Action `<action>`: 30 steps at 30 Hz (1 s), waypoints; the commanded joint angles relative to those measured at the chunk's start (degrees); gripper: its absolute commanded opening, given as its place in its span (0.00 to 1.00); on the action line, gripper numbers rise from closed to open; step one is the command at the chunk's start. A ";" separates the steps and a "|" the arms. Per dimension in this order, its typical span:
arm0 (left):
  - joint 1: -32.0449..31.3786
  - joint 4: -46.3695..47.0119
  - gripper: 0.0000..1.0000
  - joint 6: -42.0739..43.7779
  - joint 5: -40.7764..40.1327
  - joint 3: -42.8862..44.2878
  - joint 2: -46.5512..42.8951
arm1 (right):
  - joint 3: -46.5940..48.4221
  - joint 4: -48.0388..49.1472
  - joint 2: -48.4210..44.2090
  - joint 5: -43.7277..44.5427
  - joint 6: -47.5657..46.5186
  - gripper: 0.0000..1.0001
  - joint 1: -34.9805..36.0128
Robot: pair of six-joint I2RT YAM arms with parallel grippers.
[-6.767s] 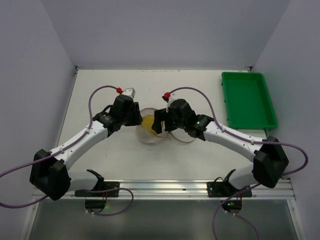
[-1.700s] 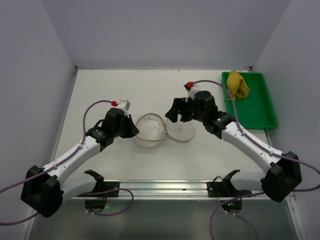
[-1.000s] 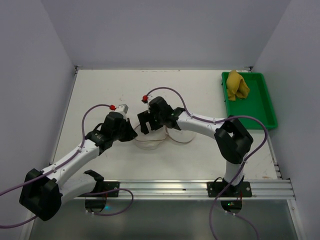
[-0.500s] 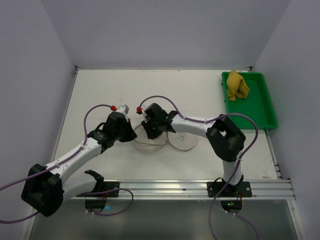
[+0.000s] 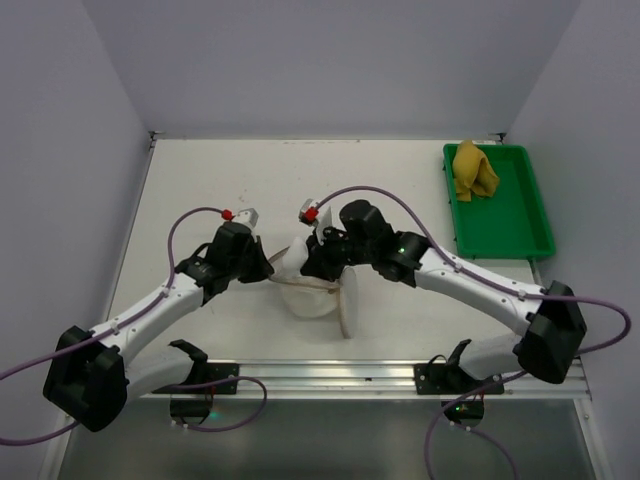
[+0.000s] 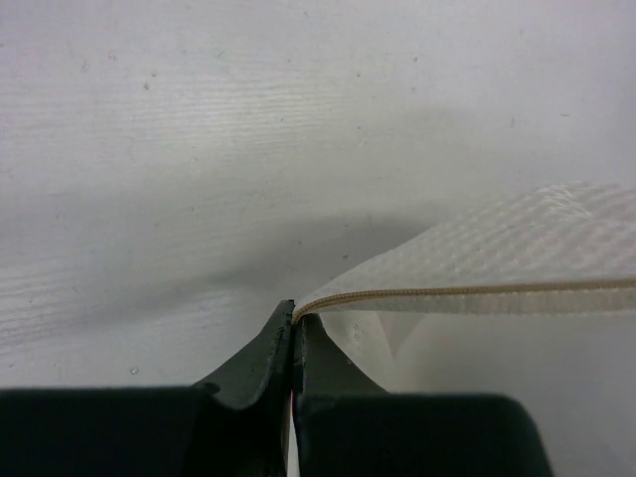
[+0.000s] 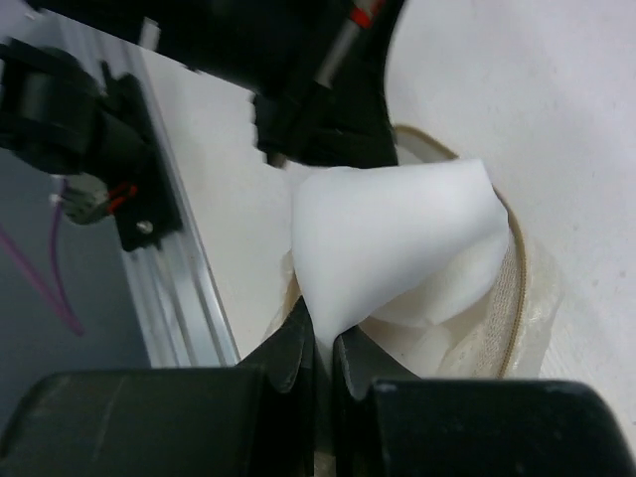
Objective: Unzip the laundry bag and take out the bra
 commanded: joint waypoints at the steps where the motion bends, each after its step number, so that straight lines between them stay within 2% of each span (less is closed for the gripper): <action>1: 0.48 -1.54 0.00 0.49 -1.04 2.60 -0.80 | -2.04 9.51 -7.61 -6.23 0.32 0.00 -0.24; 5: 0.48 -0.31 0.00 0.23 4.31 1.89 -0.97 | -8.01 23.48 -14.64 3.31 5.85 0.00 -0.95; 9: 0.48 1.27 0.00 -0.65 8.19 1.02 -2.99 | -9.35 33.49 -15.45 13.08 8.93 0.00 -1.21; 14: -0.93 4.43 0.00 -2.05 8.81 -0.65 -3.96 | -7.60 41.77 -13.61 16.98 14.29 0.00 -1.39; 18: -5.39 7.24 0.00 -4.51 8.20 -1.53 -1.24 | -5.66 48.17 -12.11 20.22 17.73 0.00 -1.39; 23: -9.54 9.36 0.00 -7.06 4.96 -1.80 -1.41 | -5.92 48.99 -11.40 33.66 17.38 0.00 -2.78; 27: -9.37 6.20 0.00 -6.72 0.21 -2.33 -2.38 | -7.32 47.60 -14.65 32.45 16.50 0.00 -6.65; 29: -9.19 5.93 0.00 -6.37 -0.85 -2.06 -2.47 | -6.37 44.09 -16.84 33.14 15.45 0.00 -9.54; 30: -8.67 5.93 0.00 -6.10 -0.94 -1.89 -2.38 | -5.92 39.37 -17.46 36.02 15.10 0.00 -10.61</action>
